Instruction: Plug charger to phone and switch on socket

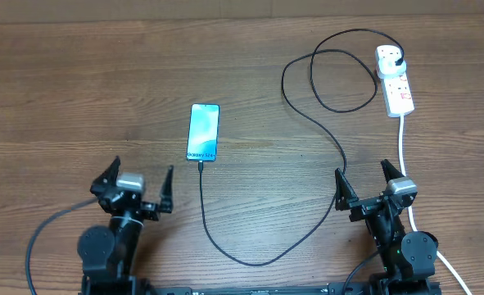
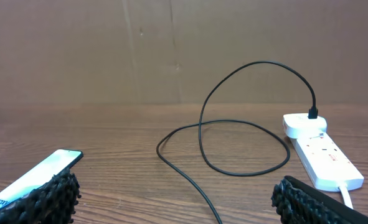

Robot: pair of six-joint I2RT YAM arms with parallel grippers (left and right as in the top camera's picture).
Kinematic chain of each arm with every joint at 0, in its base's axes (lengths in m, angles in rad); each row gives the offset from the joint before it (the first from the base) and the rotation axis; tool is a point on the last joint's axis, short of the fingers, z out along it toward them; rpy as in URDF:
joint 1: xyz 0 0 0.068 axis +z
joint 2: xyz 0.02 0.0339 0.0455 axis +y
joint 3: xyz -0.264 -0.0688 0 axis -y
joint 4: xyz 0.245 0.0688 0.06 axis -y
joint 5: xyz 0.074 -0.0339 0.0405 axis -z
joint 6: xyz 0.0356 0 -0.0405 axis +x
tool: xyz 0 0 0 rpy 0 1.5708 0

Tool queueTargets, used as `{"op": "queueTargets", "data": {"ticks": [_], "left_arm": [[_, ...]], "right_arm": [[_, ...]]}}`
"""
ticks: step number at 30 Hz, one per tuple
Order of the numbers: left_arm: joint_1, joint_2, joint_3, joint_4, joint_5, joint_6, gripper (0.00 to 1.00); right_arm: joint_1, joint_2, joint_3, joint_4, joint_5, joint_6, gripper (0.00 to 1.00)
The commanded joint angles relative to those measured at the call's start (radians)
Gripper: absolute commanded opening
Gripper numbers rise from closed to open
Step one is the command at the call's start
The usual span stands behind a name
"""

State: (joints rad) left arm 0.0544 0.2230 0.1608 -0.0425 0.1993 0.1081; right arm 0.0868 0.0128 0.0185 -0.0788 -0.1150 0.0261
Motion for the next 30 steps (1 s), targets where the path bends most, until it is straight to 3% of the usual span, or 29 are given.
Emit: {"op": "queueTargets", "data": {"ticks": [1, 13, 30], "left_arm": [[0.004, -0.092, -0.069, 0.011, 0.019, 0.101, 1.0], [0.004, -0.198, -0.146, 0.009, 0.038, 0.238, 1.0], [0.004, -0.219, -0.156, -0.012, 0.03, 0.232, 1.0]], "right_arm": [[0.006, -0.01, -0.011, 0.004, 0.006, 0.002, 1.0], [0.006, -0.01, -0.011, 0.004, 0.006, 0.002, 1.0], [0.006, -0.01, -0.011, 0.004, 0.006, 0.003, 1.0]]}}
